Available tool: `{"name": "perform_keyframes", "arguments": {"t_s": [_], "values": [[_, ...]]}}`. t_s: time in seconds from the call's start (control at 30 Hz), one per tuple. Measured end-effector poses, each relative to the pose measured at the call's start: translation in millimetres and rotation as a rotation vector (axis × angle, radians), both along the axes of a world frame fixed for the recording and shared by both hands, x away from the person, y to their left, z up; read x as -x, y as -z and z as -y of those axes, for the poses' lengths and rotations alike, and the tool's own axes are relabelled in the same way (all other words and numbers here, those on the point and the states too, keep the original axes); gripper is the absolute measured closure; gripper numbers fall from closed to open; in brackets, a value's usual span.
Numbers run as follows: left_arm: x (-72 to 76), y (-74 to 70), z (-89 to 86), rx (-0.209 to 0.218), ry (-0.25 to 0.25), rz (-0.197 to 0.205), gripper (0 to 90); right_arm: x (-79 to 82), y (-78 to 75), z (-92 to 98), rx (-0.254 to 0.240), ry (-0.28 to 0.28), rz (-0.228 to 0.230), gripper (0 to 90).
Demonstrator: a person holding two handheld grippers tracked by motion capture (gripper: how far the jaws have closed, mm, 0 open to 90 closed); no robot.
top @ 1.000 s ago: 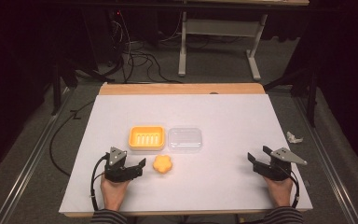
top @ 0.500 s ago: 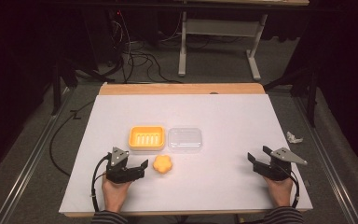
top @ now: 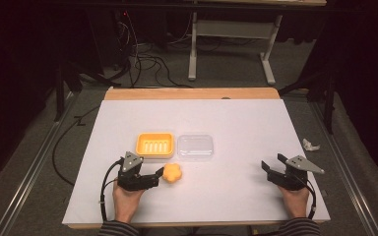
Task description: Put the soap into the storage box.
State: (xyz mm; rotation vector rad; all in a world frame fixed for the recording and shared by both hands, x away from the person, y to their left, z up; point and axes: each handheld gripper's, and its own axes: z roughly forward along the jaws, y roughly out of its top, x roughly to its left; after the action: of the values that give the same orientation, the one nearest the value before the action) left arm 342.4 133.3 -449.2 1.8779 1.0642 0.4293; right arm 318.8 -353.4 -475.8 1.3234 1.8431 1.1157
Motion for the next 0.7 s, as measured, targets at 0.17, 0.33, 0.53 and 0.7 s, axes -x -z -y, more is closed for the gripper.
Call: {"name": "perform_keyframes", "arguments": {"t_s": [0.17, 0.33, 0.53, 0.7], "values": [[0.6, -0.7, 9.1, -0.017, 0.031, -0.009, 14.6, -0.3, 0.1, 0.0, 0.005, -0.001, 0.002, 28.1], [-0.5, -0.8, 18.4, -0.033, 0.052, -0.007, 14.5, -0.9, 0.2, 0.3, 0.001, -0.003, -0.004, 28.0], [2.7, -1.4, 28.1, -0.051, 0.084, -0.008, 13.5, -0.6, 0.1, -0.2, 0.004, -0.001, -0.002, 28.1], [5.1, -0.1, 33.7, -0.073, 0.104, -0.005, 14.0, -0.8, 0.2, -0.6, 0.008, 0.0, -0.002, 28.0]]}}
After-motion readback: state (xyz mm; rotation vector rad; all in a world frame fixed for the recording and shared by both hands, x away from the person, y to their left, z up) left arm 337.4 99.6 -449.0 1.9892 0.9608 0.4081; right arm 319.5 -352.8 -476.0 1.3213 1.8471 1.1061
